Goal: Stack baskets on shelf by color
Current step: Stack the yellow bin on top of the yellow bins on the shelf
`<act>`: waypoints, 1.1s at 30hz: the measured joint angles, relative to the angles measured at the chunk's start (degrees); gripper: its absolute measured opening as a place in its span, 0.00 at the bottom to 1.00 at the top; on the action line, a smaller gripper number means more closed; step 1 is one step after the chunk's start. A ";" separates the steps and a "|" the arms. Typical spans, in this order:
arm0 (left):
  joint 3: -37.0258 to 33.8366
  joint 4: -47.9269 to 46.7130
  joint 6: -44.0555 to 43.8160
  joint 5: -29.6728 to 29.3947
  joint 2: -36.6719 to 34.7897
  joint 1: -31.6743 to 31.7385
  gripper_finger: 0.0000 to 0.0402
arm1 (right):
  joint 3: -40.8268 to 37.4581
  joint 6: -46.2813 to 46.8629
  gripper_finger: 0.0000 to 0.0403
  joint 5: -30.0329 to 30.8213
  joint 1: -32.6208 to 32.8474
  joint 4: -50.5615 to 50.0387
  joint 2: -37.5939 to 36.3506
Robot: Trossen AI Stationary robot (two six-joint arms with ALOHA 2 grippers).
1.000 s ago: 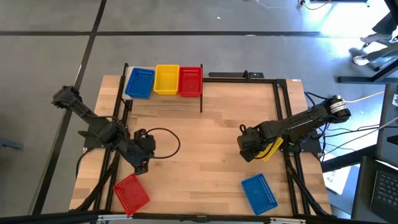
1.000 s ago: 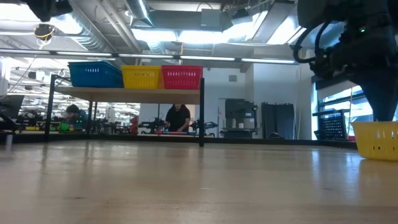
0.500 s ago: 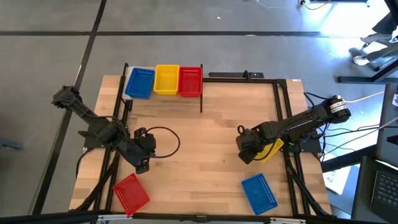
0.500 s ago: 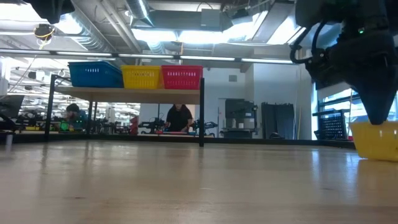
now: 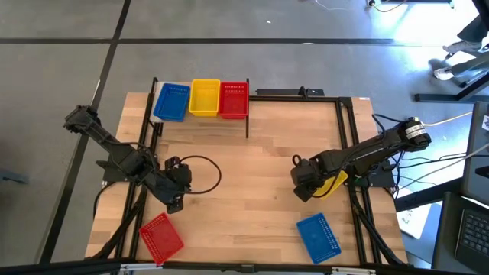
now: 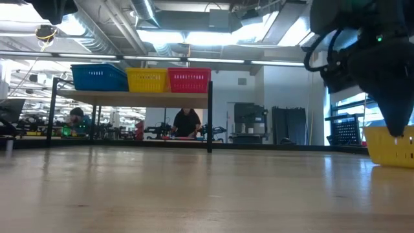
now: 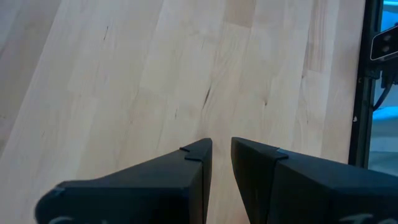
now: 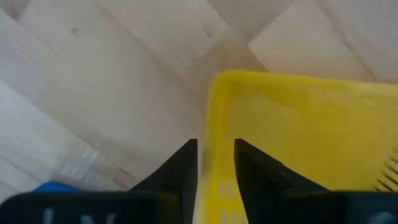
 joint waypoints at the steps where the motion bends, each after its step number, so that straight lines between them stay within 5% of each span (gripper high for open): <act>1: 0.00 0.00 0.00 0.00 0.00 0.00 0.13 | -1.02 0.03 0.25 0.00 0.00 2.02 0.00; 8: 0.00 0.00 -0.09 0.00 0.00 0.00 0.13 | -5.09 -0.59 0.14 0.05 0.00 8.24 0.02; 11: 0.02 0.02 -0.09 0.00 0.00 0.00 0.13 | -3.09 -4.14 0.03 2.77 0.04 7.83 0.04; 14: 0.02 0.02 -0.16 0.00 0.00 0.00 0.13 | 0.16 -8.44 0.03 5.79 0.00 8.26 0.04; 23: 0.02 0.00 -0.09 0.00 0.00 0.00 0.13 | 14.06 -20.49 0.00 8.52 -0.87 7.97 2.34; 33: 0.04 0.60 -0.01 -2.12 -0.02 0.00 0.13 | 35.69 -40.82 0.00 7.38 -4.79 6.23 19.99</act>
